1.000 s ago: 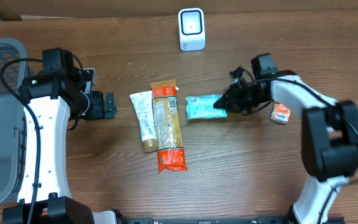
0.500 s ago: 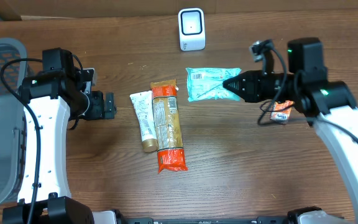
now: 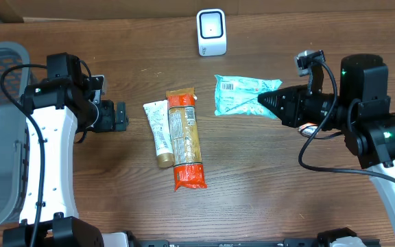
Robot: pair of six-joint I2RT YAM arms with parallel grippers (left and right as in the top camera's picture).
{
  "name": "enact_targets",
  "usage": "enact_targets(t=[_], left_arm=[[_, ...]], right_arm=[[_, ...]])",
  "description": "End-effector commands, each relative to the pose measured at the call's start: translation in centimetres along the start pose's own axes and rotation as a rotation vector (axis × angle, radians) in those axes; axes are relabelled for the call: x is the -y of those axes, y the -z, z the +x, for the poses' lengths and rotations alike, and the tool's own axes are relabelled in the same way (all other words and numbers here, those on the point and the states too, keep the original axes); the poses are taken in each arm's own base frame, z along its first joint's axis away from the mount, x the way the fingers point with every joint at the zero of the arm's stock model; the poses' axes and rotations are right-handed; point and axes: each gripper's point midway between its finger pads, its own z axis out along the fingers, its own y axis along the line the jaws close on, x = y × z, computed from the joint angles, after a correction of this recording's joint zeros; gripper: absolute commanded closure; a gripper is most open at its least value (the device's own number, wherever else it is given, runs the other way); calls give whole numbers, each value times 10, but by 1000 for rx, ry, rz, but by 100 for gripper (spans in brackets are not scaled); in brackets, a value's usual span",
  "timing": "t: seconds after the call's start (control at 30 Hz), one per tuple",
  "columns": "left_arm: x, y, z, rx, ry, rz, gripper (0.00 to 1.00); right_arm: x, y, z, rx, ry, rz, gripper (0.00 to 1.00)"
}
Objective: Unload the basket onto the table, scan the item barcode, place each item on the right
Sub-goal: 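Lift the green packet up toward the scanner, then hold the green packet in front of the white scanner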
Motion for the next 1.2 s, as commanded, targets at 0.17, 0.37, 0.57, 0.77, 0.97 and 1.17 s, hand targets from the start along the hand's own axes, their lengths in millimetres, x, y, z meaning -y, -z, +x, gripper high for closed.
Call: enact_targets(t=[0.17,0.37,0.57,0.77,0.97,1.17], left_arm=[[1,-1,0,-2,-21,1,1],[1,-1,0,-2,-21,1,0],[1,-1,0,-2,-21,1,1],[1,-1,0,-2,-21,1,0],[1,-1,0,-2,-21,1,0],[1,-1,0,-2,-21,1,1]], right_arm=[[7,-11,-73,67,148,363,97],[44,-53,-138,161,364,782,96],[76,-106,-174,140,772,1130,96],[91,-165,-183,23,1117,1213,96],[102,-202,-194,36,1273,1252,96],[125,-239,-189,-12,1412,1297,96]])
